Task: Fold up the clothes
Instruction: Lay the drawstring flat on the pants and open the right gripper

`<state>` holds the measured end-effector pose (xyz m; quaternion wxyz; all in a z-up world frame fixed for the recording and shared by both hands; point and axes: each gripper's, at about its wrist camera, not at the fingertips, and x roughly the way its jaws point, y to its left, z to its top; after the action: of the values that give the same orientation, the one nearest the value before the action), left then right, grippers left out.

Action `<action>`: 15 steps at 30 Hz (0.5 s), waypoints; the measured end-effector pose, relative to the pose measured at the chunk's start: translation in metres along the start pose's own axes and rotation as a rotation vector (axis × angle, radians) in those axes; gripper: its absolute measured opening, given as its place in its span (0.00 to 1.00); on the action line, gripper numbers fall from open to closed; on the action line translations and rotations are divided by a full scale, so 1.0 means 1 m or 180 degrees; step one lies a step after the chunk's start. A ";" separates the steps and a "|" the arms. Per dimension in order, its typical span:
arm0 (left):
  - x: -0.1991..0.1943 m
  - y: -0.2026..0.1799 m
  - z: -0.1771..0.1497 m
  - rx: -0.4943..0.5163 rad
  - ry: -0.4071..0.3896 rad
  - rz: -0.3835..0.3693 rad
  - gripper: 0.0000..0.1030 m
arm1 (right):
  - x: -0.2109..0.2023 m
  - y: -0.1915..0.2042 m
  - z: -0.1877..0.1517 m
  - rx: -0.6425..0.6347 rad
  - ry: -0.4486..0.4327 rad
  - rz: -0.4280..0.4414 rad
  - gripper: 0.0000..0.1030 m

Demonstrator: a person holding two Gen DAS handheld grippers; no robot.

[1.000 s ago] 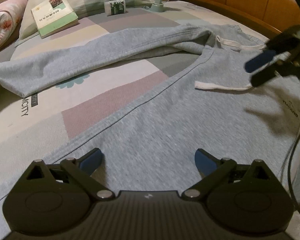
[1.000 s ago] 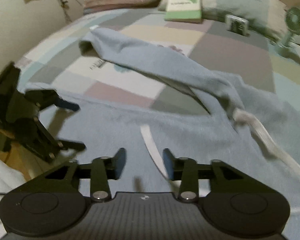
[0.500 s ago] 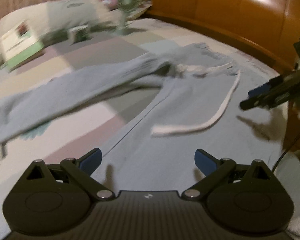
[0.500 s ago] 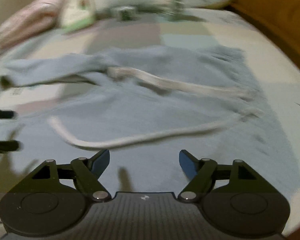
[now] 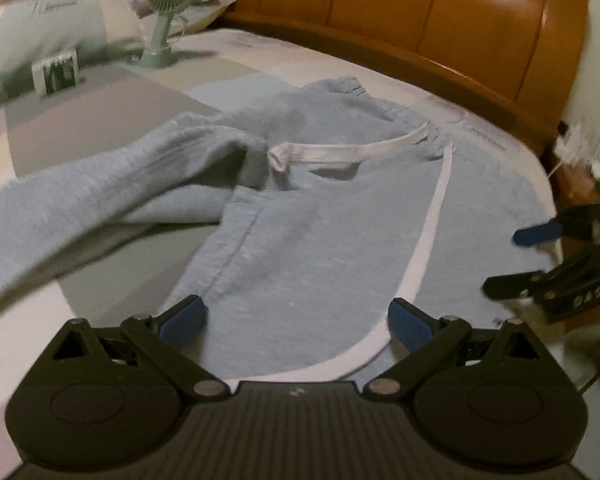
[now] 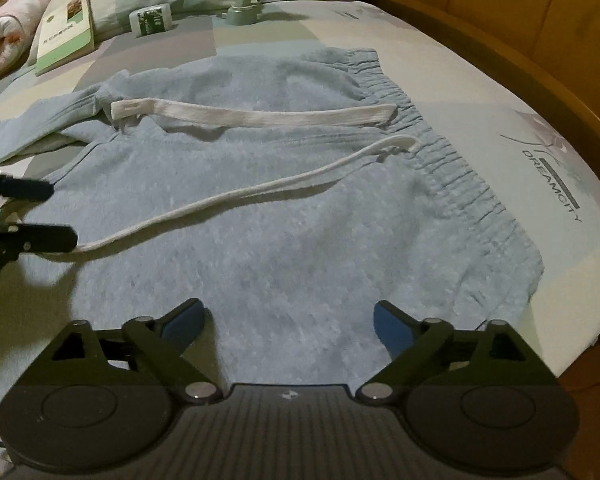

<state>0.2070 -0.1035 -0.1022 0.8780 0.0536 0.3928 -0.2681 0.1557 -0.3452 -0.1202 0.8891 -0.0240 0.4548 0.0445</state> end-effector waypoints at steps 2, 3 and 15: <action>-0.006 0.004 -0.003 0.0027 0.0049 0.0019 0.95 | 0.002 0.001 -0.002 -0.0007 -0.0023 0.0006 1.00; -0.009 0.004 -0.004 0.0035 0.0072 0.0028 0.95 | 0.004 0.002 -0.002 -0.0018 -0.0036 0.0005 1.00; -0.064 -0.006 -0.033 0.0232 0.0283 0.0225 0.96 | 0.006 0.002 -0.006 -0.0082 -0.0162 0.0013 1.00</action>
<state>0.1476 -0.0709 -0.0781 0.8661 0.1113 0.4193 -0.2484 0.1539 -0.3430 -0.1292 0.8999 -0.0333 0.4315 0.0528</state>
